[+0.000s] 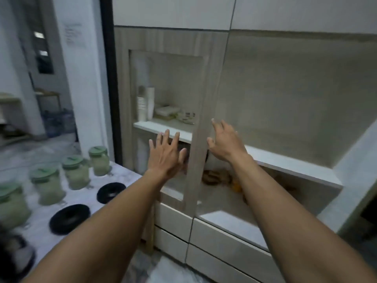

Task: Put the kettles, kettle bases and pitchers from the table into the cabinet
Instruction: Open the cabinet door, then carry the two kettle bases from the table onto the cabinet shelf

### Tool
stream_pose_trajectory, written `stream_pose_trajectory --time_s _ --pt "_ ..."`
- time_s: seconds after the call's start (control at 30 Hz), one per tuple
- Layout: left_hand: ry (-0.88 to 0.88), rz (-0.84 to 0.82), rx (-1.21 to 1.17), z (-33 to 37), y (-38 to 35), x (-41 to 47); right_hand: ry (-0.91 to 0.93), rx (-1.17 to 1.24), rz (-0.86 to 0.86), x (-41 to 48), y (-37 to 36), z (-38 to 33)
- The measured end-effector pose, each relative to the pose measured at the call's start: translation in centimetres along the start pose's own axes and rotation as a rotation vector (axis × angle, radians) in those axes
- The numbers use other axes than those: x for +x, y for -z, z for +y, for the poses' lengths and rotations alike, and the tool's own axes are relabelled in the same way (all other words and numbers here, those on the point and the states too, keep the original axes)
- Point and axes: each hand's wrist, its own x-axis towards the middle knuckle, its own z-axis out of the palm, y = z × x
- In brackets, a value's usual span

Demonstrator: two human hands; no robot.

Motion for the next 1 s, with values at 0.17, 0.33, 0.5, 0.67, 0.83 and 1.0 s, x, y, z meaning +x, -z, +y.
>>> stream_pose_trajectory --time_s 0.17,0.33,0.5,0.67,0.83,1.0 --pt "0.169 0.031 0.084 -10.0 0.7 0.4 0.143 0.088 -0.104 4.8 -7.1 -8.2" --pt "0.314 0.041 0.157 -18.2 0.7 -0.3 0.263 0.149 -0.173 8.4 -13.3 -15.0" --pt "0.476 0.041 0.187 -25.2 -0.3 -2.1 0.368 0.185 -0.284 10.4 -20.5 -21.1" --pt "0.625 0.02 0.192 -31.0 -2.5 -3.4 0.452 0.207 -0.4 12.4 -28.1 -25.4" --pt "0.774 -0.037 0.182 -35.7 -7.1 -4.4 0.55 0.197 -0.494 14.5 -35.5 -28.7" --pt "0.911 -0.12 0.18 -39.1 -12.2 -4.8 0.616 0.168 -0.642 16.6 -43.5 -29.9"
